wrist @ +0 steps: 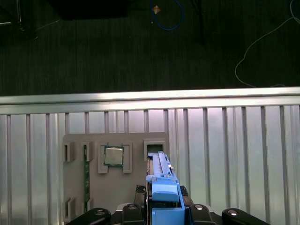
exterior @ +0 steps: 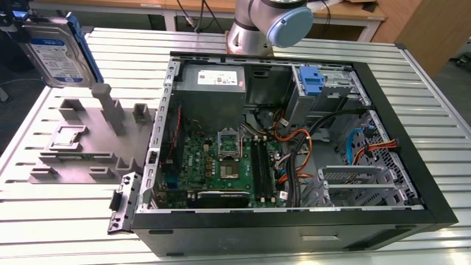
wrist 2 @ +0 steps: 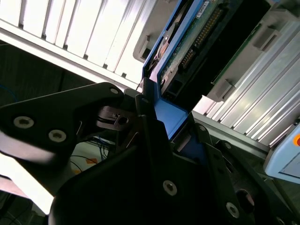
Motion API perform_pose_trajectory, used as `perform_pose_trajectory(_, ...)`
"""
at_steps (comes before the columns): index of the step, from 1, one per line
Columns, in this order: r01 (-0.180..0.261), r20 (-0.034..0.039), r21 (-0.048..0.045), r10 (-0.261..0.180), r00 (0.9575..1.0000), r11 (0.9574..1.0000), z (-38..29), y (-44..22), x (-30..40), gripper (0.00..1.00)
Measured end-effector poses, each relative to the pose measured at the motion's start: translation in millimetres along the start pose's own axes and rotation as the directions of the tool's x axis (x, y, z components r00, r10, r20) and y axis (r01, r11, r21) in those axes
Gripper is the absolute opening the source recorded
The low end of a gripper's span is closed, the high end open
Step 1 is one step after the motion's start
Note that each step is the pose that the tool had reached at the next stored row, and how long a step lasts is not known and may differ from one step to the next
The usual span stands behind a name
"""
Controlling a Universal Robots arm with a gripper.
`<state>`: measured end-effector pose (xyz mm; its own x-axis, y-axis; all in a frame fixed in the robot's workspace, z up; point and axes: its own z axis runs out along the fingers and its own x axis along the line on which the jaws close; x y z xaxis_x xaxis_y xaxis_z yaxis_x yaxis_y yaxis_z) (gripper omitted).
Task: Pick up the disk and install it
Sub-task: 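Pick up the disk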
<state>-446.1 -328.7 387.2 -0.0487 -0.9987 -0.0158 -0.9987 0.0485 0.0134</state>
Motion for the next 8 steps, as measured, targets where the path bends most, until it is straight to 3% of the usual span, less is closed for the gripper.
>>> perform_pose_trajectory(8,0.0,0.0001,0.0001,0.0,1.0,1.0,-2.1,0.0,0.0,0.37)
